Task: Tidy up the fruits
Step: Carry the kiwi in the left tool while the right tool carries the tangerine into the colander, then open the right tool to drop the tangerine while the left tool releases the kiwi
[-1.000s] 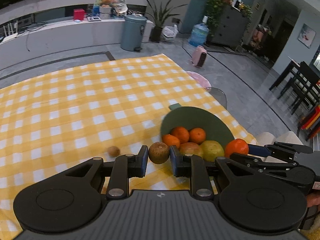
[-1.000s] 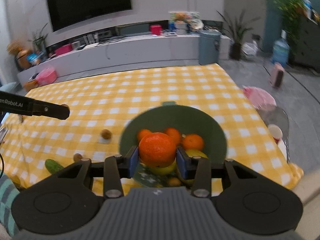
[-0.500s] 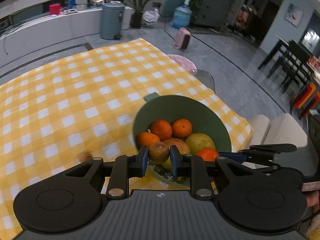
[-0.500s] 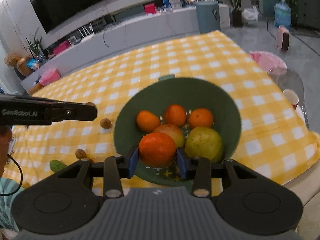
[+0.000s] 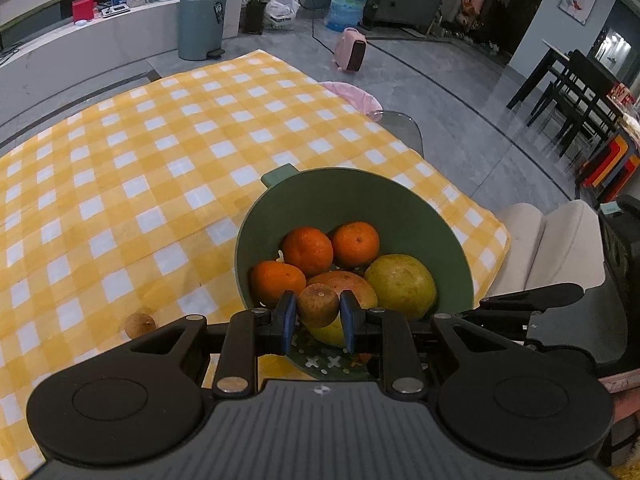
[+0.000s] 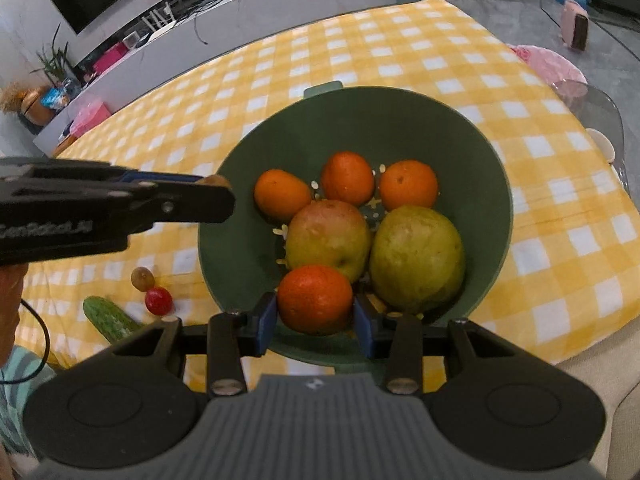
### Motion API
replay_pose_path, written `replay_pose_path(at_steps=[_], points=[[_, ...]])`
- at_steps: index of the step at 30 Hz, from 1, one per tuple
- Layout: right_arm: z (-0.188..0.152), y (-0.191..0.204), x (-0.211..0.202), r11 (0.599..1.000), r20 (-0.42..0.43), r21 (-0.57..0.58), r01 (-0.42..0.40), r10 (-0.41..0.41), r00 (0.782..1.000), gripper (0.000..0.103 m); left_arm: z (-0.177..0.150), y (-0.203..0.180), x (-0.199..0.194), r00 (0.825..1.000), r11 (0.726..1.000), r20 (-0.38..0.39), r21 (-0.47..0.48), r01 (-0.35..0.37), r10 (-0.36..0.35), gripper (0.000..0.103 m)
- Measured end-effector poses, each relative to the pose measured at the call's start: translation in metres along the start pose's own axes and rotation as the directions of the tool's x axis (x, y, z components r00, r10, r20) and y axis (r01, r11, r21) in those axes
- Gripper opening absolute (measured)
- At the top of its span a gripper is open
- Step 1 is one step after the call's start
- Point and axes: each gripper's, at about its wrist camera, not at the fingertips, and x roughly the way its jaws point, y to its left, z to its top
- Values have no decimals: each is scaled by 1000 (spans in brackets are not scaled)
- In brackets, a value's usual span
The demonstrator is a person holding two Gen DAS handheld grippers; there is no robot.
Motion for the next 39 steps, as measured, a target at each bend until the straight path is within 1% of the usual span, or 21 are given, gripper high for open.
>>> replay_pose_path(at_steps=[5, 7, 9, 11, 14, 18, 21, 23, 27, 31, 35, 39], points=[[0, -3, -3, 1000, -4, -6, -15, 15, 1000, 40, 1, 2, 4, 1000, 1000, -11, 10, -9, 9, 26], [0, -4, -8, 1000, 5, -8, -18, 18, 1000, 43, 2, 2, 5, 1000, 1000, -17, 22, -14, 15, 26], [1, -6, -13, 1000, 24, -13, 1, -1, 1000, 45, 5, 0, 9, 999, 998, -31, 53, -23, 25, 26], [1, -8, -19, 999, 49, -18, 35, -34, 998, 45, 7, -6, 13, 997, 993, -59, 113, -33, 40, 26], [-2, -11, -27, 996, 86, -39, 77, -73, 994, 45, 10, -15, 21, 991, 976, -115, 213, -37, 63, 26], [-6, -16, -31, 997, 101, -29, 69, -66, 993, 45, 10, -23, 35, 979, 951, -185, 307, -25, 85, 26], [-10, -19, -31, 998, 101, -12, 65, -64, 993, 46, 7, -25, 47, 967, 929, -221, 367, -39, 128, 26], [-10, -19, -29, 998, 105, 1, 57, -56, 993, 46, 6, -28, 51, 960, 913, -231, 406, -50, 156, 26], [-12, -18, -30, 999, 112, 11, 47, -48, 993, 46, 6, -30, 59, 949, 898, -266, 439, -35, 167, 27], [-11, -16, -29, 999, 112, 13, 43, -44, 993, 46, 4, -33, 67, 939, 883, -282, 468, -46, 198, 30], [-12, -16, -28, 999, 112, 11, 40, -41, 993, 46, 3, -32, 72, 935, 883, -290, 468, -45, 202, 30], [-13, -15, -29, 999, 115, 6, 43, -43, 992, 46, 2, -34, 71, 937, 881, -282, 471, -49, 204, 34]])
